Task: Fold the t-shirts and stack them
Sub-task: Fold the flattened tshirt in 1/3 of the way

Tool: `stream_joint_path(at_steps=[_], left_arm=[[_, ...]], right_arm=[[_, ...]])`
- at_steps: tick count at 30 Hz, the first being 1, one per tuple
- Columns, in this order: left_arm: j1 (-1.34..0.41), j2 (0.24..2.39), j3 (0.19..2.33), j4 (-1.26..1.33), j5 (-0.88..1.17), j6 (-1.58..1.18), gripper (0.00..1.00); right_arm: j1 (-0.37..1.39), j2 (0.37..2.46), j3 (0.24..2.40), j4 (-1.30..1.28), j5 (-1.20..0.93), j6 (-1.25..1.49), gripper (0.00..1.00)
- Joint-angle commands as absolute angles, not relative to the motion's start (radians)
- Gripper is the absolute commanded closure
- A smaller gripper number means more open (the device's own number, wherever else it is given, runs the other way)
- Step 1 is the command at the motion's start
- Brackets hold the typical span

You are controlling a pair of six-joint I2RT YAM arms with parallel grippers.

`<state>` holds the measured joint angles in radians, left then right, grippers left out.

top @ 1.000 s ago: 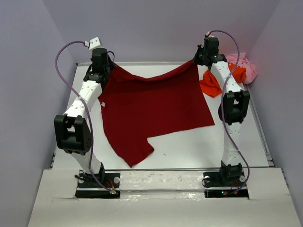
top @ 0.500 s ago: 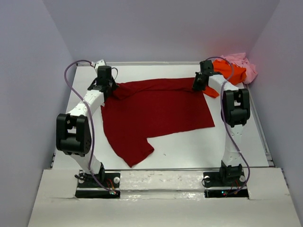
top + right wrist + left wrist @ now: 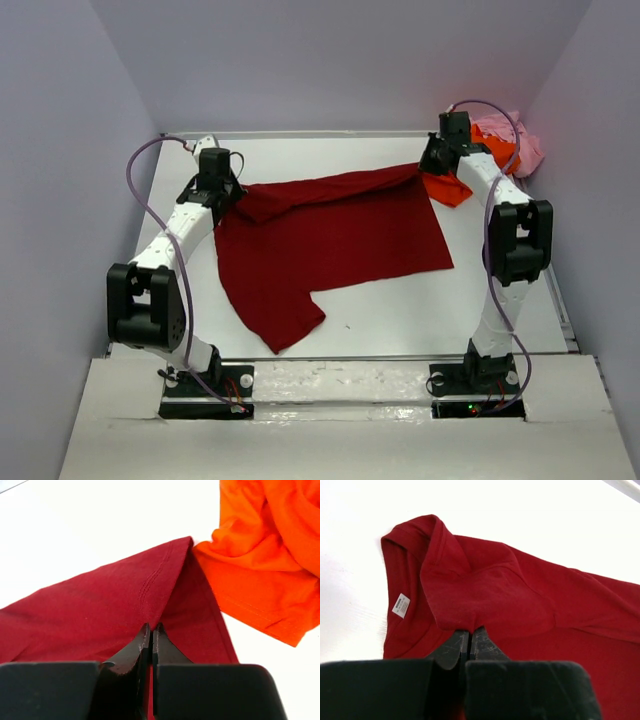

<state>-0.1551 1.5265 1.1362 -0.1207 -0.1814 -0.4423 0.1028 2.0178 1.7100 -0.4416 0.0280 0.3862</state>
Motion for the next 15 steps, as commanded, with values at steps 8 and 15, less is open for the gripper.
stream_joint_path(at_steps=[8,15], left_arm=[[-0.129,1.448,1.175,-0.201,-0.196,-0.410,1.00],[-0.129,1.394,1.207,-0.201,-0.210,-0.417,1.00]], right_arm=[[0.080,2.031,1.689,-0.503,0.117,0.379,1.00],[0.080,2.077,1.638,-0.532,0.088,0.403,1.00]])
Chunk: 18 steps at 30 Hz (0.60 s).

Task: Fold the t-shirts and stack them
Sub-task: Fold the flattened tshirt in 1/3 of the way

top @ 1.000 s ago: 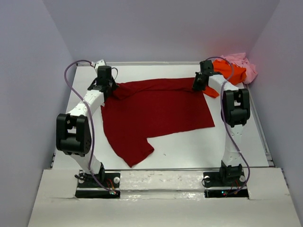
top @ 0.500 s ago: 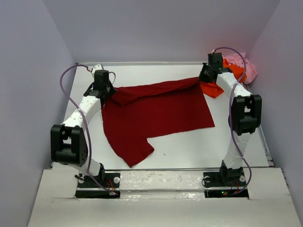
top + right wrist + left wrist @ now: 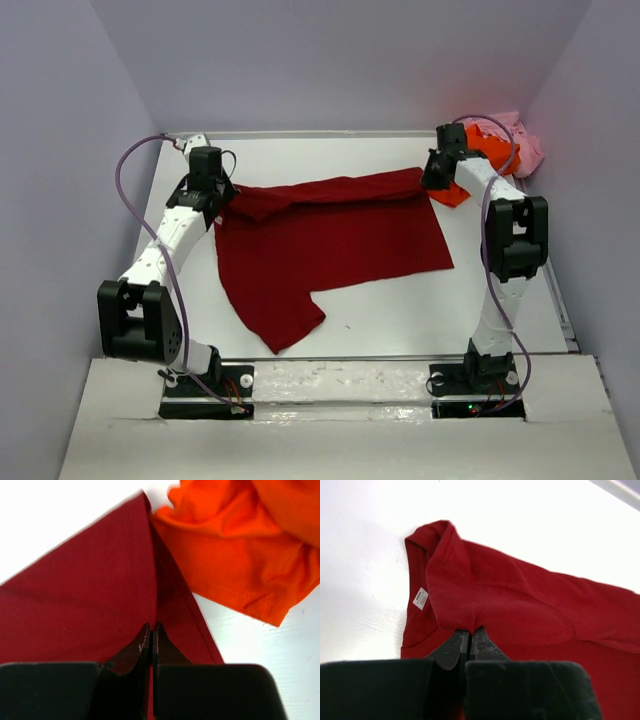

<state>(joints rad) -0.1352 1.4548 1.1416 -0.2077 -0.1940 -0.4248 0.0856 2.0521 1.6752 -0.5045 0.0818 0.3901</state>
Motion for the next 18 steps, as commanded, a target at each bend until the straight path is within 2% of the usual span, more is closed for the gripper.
stream_joint_path(at_steps=[1,5,6,7,10,13,18], left_arm=[[-0.129,1.396,1.215,-0.206,-0.210,-0.417,1.00],[-0.129,1.404,1.221,-0.204,-0.206,-0.417,1.00],[-0.129,1.408,1.218,-0.204,-0.203,-0.417,1.00],[-0.129,1.416,1.215,-0.206,-0.196,-0.419,1.00],[-0.129,1.425,1.186,-0.195,-0.183,-0.431,1.00],[-0.129,1.440,1.151,-0.183,-0.158,-0.442,1.00],[-0.129,1.451,1.092,-0.172,-0.108,-0.474,1.00]], right_arm=[[0.080,2.082,1.629,-0.531,0.083,0.403,1.00],[0.080,2.095,1.594,-0.531,0.060,0.403,1.00],[0.080,2.095,1.589,-0.529,0.057,0.403,0.95],[0.080,2.095,1.580,-0.531,0.049,0.402,0.73],[0.080,2.089,1.577,-0.529,0.046,0.410,0.39],[0.080,2.072,1.588,-0.534,0.049,0.405,0.25],[0.080,2.019,1.612,-0.545,0.058,0.394,0.23]])
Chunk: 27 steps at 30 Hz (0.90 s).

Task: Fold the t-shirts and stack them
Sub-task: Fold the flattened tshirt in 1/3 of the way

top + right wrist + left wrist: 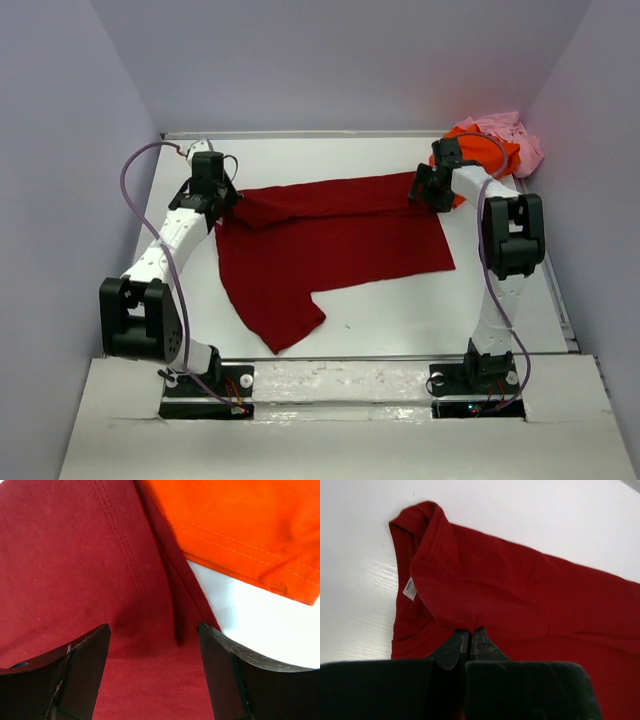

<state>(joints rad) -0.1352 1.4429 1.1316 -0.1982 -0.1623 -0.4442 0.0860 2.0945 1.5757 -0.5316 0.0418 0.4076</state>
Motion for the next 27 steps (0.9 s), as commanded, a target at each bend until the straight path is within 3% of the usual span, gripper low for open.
stream_joint_path(at_steps=[1,15,17,18,19,22,27], left_arm=[[-0.129,1.454,1.086,-0.172,-0.092,-0.483,1.00],[-0.130,1.466,0.934,-0.187,-0.005,-0.575,1.00],[-0.130,1.459,0.925,-0.196,-0.012,-0.572,0.85],[-0.130,1.444,0.917,-0.204,-0.029,-0.572,0.69],[-0.130,1.431,0.917,-0.210,-0.041,-0.575,0.61],[-0.130,1.372,0.939,-0.235,-0.072,-0.586,0.47],[-0.130,1.287,1.064,-0.319,-0.150,-0.574,0.42]], right_arm=[[0.080,2.014,1.618,-0.546,0.054,0.393,0.23],[0.080,1.996,1.693,-0.561,0.023,0.403,0.23],[0.080,1.999,1.700,-0.561,0.015,0.403,0.23],[0.080,2.000,1.700,-0.561,0.015,0.403,0.23],[0.080,2.002,1.703,-0.561,0.014,0.403,0.23],[0.080,2.006,1.707,-0.561,0.008,0.403,0.23],[0.080,2.014,1.715,-0.561,-0.023,0.402,0.23]])
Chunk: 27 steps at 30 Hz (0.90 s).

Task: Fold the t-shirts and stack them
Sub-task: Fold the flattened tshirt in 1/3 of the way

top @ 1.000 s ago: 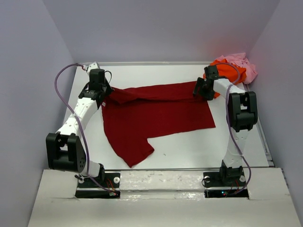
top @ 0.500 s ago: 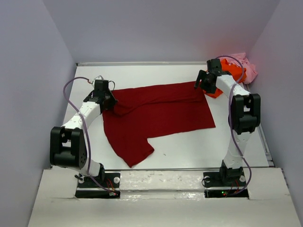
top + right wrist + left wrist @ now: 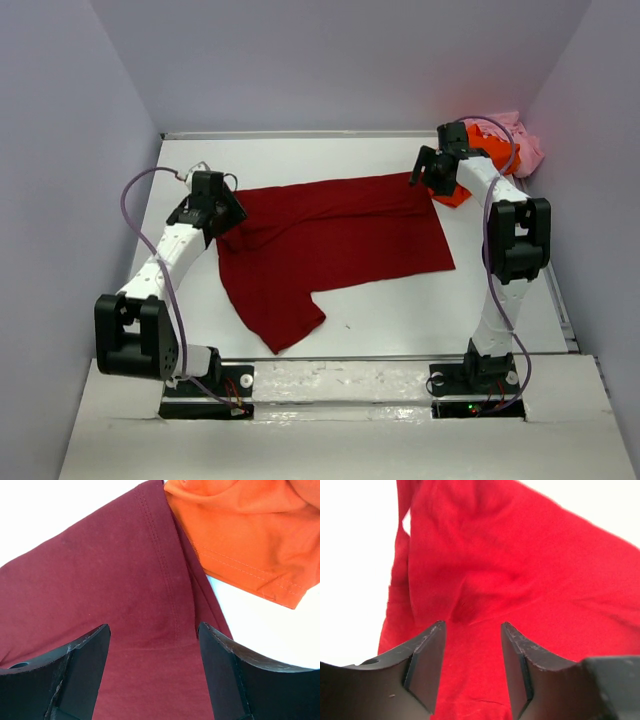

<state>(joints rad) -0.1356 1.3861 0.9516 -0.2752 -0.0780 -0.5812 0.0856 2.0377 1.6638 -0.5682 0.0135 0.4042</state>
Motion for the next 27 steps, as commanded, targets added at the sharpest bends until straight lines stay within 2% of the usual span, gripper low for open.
stream_joint_path(at_steps=[1,6,9,17,27], left_arm=[[-0.130,1.266,1.112,-0.336,-0.172,-0.557,0.41],[-0.130,1.264,1.198,-0.310,-0.192,-0.548,0.39],[-0.130,1.302,1.171,-0.230,-0.140,-0.563,0.40],[-0.133,1.548,1.126,-0.046,0.026,-0.591,0.43],[-0.133,1.716,1.146,-0.052,0.023,-0.566,0.44]], right_arm=[[0.080,2.016,1.715,-0.561,-0.034,0.405,0.23],[0.092,2.036,1.730,-0.551,-0.072,0.403,0.23],[0.110,2.051,1.738,-0.534,-0.120,0.397,0.23],[0.152,2.101,1.730,-0.439,-0.219,0.379,0.24],[0.152,2.167,1.779,-0.434,-0.236,0.391,0.25]])
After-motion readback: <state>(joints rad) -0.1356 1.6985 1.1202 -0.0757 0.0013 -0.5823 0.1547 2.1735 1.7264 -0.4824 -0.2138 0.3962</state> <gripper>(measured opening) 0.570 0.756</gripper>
